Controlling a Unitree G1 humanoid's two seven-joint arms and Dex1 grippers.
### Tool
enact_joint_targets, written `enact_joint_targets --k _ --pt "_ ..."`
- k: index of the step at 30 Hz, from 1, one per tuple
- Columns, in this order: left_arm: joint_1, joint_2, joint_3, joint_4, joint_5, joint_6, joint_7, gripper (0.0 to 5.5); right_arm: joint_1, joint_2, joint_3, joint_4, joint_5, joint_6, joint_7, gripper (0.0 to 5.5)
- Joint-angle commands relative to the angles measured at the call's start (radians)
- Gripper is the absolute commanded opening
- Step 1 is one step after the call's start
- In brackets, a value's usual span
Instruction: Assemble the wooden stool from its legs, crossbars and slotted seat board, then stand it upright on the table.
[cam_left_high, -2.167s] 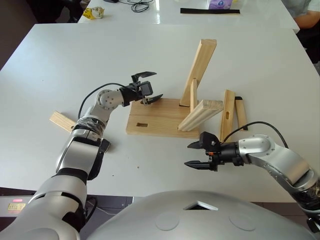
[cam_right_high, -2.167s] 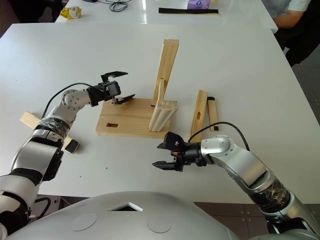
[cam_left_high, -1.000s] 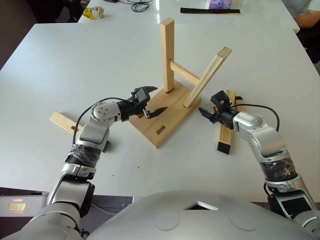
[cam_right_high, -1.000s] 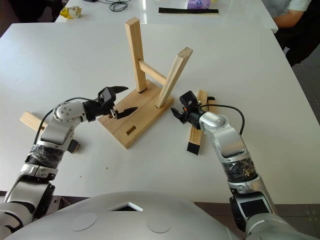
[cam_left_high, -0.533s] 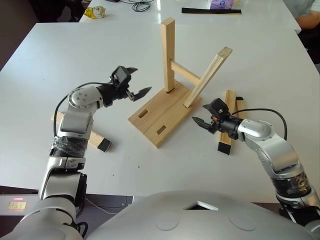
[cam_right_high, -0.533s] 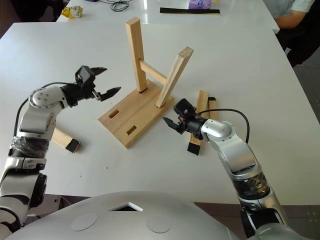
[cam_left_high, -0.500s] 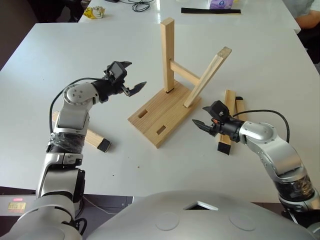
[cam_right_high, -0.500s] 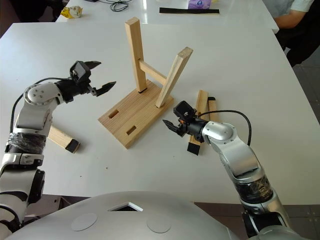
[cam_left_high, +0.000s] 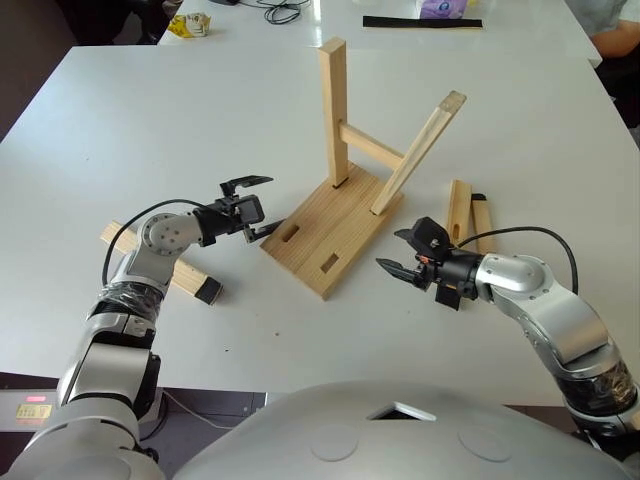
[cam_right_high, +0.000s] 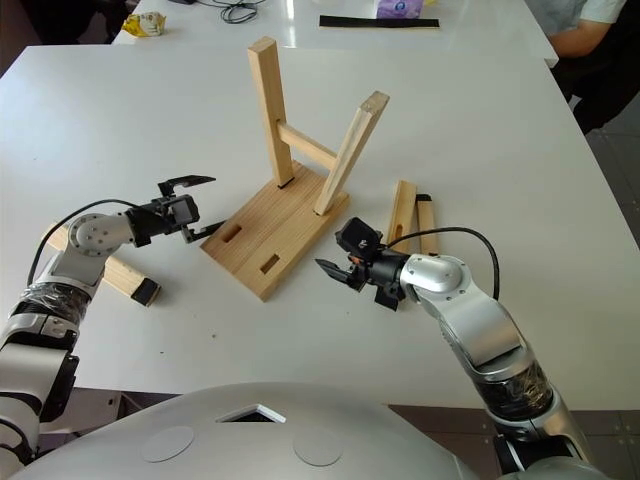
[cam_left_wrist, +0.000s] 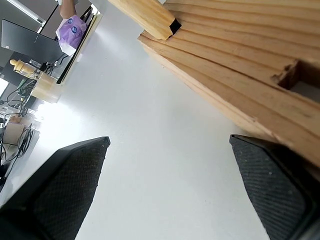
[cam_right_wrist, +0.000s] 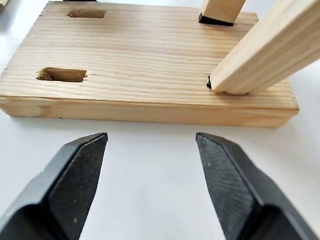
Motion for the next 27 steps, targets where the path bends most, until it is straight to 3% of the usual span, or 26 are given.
enact_joint_targets --k 1,8,18,24,27 --pt "0.070 -0.032 -0.032 -0.148 -0.055 0.093 -0.063 4.47 0.000 -0.019 -0.019 0.061 -0.026 -0.031 -0.013 3.29" --pt "0.143 -0.032 -0.039 -0.425 -0.126 0.273 -0.116 4.47 -0.061 -0.022 -0.060 0.132 -0.051 -0.072 -0.018 3.29" --pt "0.216 -0.029 -0.018 -0.570 -0.136 0.385 -0.097 4.47 -0.106 -0.044 -0.075 0.206 -0.097 -0.138 0.001 3.29" --pt "0.153 0.007 0.172 -0.655 -0.269 0.601 -0.039 4.47 -0.053 -0.056 -0.166 0.141 -0.083 -0.117 -0.027 3.29" --pt "0.163 0.118 0.326 -0.675 -0.278 0.745 0.004 4.47 -0.010 -0.055 -0.217 0.099 -0.078 -0.100 -0.049 3.29"
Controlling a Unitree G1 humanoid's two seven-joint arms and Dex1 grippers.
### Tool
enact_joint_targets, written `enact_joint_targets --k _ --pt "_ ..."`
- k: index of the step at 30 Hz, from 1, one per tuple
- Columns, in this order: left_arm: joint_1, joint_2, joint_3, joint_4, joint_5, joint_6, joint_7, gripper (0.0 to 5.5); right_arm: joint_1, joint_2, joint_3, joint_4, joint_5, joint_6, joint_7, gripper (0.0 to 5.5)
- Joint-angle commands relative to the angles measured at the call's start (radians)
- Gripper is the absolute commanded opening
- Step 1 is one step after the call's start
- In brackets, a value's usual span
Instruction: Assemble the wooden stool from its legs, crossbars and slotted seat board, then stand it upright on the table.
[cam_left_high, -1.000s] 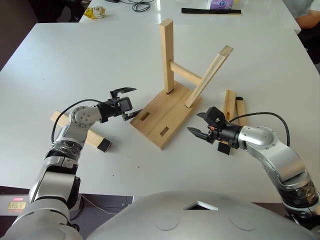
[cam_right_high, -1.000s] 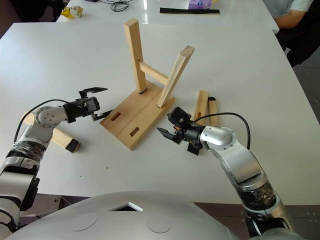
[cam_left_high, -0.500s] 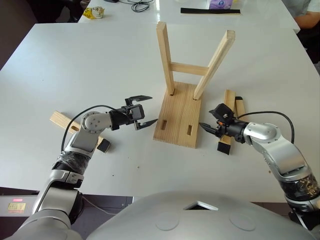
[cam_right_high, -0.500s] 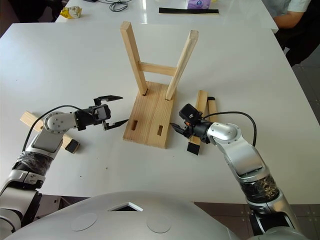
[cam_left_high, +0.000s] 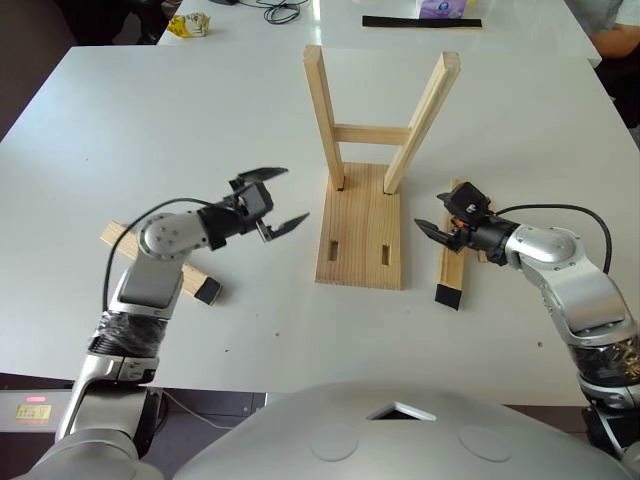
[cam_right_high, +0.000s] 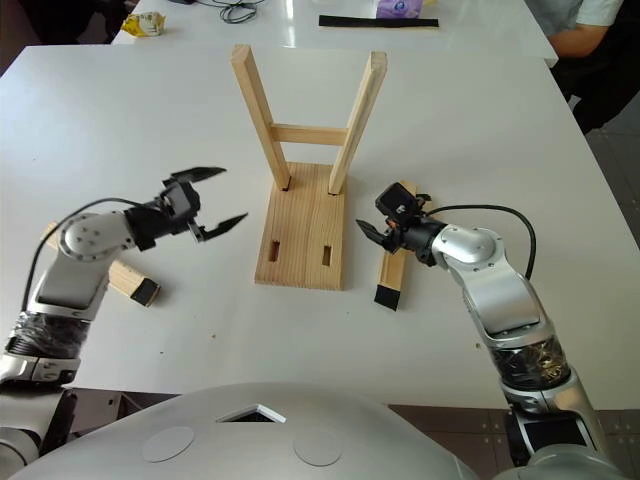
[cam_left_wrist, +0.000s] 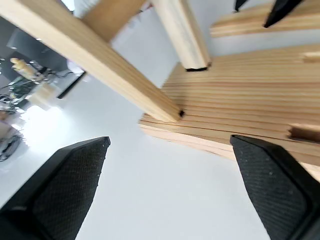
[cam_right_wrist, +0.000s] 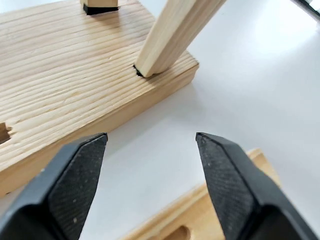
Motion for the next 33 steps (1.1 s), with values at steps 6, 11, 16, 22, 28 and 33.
enact_joint_targets --k 6,11,16,22,28,33 --pt "0.056 0.384 0.246 0.405 0.306 0.105 0.310 4.47 0.180 0.045 -0.122 -0.150 0.008 0.052 -0.096 3.29" --pt "0.091 0.543 0.144 0.751 0.514 -0.152 0.506 4.47 0.238 0.062 -0.167 -0.190 0.015 0.065 -0.120 3.29" --pt "0.072 0.556 0.049 0.853 0.594 -0.303 0.544 4.47 0.208 0.064 -0.180 -0.184 0.021 0.071 -0.123 3.29" --pt "0.077 0.449 0.036 0.769 0.520 -0.289 0.484 4.47 0.176 0.055 -0.161 -0.172 0.019 0.072 -0.112 3.29" --pt "0.103 0.373 0.042 0.640 0.460 -0.206 0.430 4.47 0.142 0.043 -0.150 -0.150 0.019 0.070 -0.096 3.29" --pt "0.070 0.305 0.015 0.568 0.445 -0.147 0.413 4.47 0.110 0.043 -0.127 -0.126 0.016 0.065 -0.094 3.29"
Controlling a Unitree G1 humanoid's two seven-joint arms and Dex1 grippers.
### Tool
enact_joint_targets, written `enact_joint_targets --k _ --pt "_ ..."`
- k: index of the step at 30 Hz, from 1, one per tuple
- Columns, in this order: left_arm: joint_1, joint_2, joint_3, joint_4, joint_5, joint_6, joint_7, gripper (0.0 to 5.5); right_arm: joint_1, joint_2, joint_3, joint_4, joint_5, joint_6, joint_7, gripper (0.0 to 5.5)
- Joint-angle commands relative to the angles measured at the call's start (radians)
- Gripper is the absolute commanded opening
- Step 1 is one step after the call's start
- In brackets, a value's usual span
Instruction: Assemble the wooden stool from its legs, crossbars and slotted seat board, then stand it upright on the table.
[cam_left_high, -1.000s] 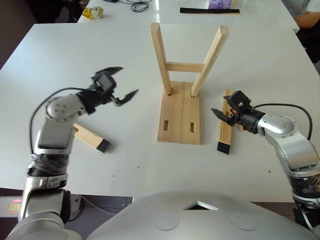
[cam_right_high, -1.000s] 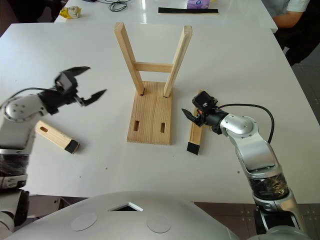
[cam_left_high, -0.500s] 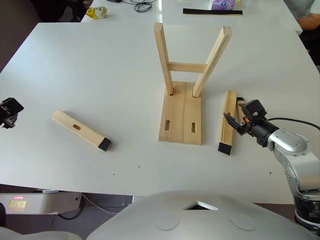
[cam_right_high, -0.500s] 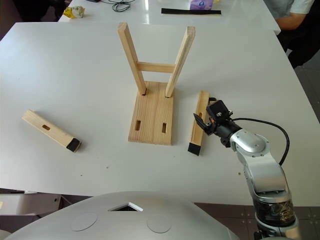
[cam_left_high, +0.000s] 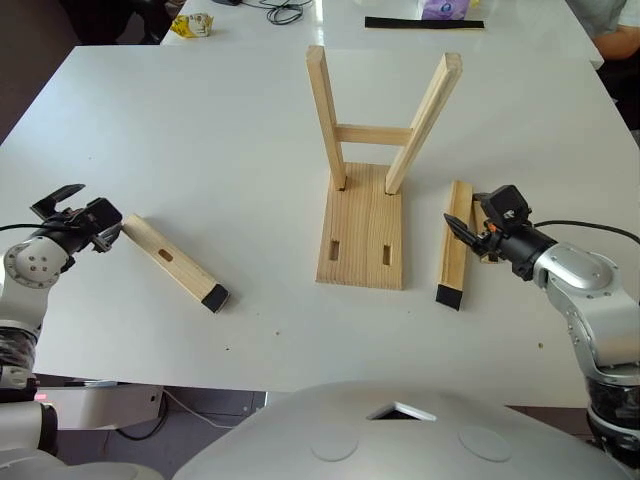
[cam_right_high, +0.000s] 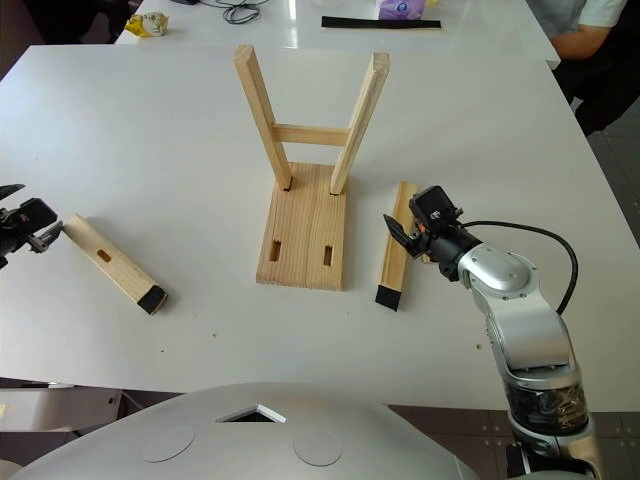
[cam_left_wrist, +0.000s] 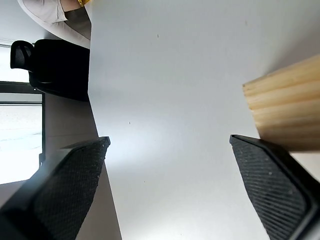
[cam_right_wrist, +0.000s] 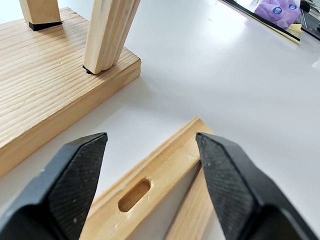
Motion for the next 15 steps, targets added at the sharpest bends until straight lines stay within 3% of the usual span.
enact_joint_targets --k 1,9,15 --pt "-0.018 -0.076 -0.037 -0.067 -0.012 0.048 -0.032 4.47 -0.035 -0.006 0.018 0.021 -0.004 0.003 0.006 3.29" --pt "-0.028 -0.228 -0.065 -0.273 -0.063 0.163 -0.040 4.47 -0.068 -0.003 0.050 0.045 -0.011 -0.003 0.007 3.29" --pt "-0.002 -0.215 0.020 -0.435 -0.168 0.332 -0.137 4.47 -0.037 -0.007 0.038 0.021 -0.008 0.005 0.000 3.29"
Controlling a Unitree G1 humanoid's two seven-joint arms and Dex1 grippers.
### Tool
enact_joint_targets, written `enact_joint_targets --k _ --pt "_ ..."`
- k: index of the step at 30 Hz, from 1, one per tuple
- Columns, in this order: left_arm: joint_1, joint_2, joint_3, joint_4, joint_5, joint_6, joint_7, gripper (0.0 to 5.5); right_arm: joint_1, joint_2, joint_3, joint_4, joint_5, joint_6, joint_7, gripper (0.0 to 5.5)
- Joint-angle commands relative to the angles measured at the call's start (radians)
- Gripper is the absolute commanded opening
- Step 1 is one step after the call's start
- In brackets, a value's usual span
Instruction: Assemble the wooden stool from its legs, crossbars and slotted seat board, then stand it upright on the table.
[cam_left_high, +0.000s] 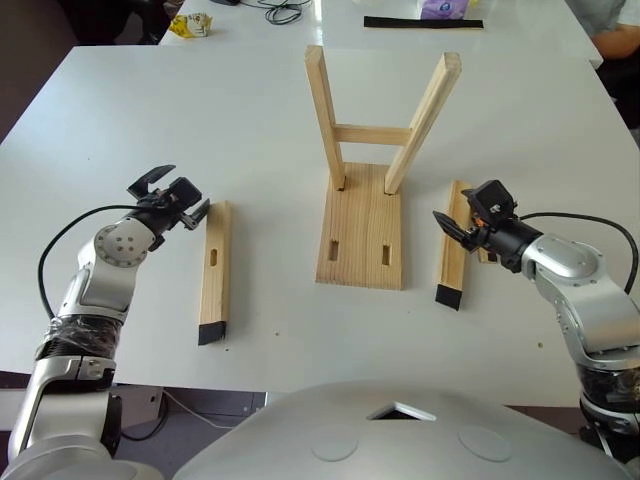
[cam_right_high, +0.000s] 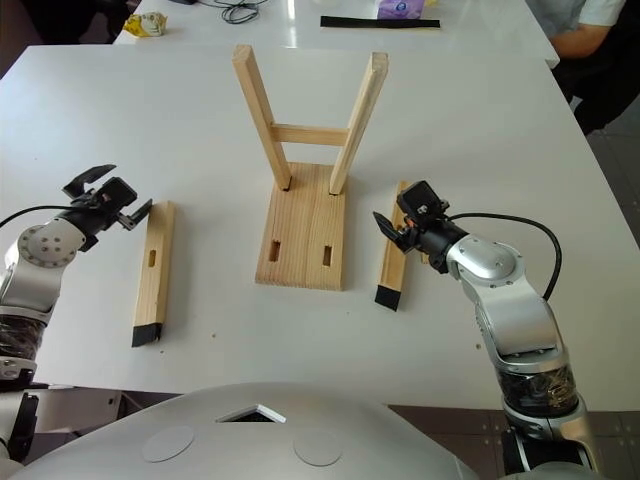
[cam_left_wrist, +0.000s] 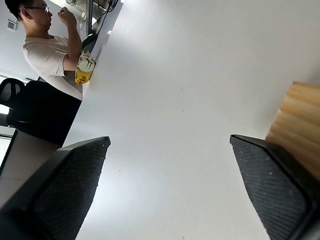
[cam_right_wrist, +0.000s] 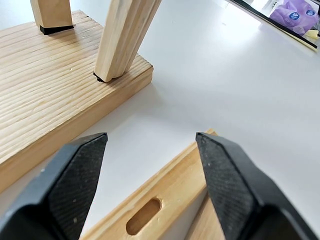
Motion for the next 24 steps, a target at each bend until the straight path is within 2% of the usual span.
enact_joint_targets --k 1,6,9,12,17,24 --pt "0.021 0.052 0.103 -0.115 -0.113 0.180 -0.112 4.47 0.030 -0.006 -0.019 -0.026 -0.003 0.009 -0.008 3.29" --pt "-0.042 0.166 0.260 -0.284 -0.358 0.658 -0.308 4.47 0.116 0.008 -0.068 -0.082 -0.001 0.022 -0.039 3.29" --pt "-0.053 0.246 0.288 -0.448 -0.595 1.033 -0.456 4.47 0.164 0.028 -0.086 -0.111 -0.004 0.027 -0.065 3.29" --pt "-0.014 0.272 0.307 -0.598 -0.749 1.254 -0.507 4.47 0.174 0.041 -0.076 -0.118 -0.007 0.026 -0.081 3.29" --pt "0.052 0.273 0.336 -0.692 -0.825 1.390 -0.490 4.47 0.175 0.039 -0.072 -0.126 -0.006 0.027 -0.086 3.29" --pt "0.177 0.257 0.279 -0.761 -0.797 1.322 -0.411 4.47 0.156 0.033 -0.049 -0.122 -0.007 0.031 -0.088 3.29"
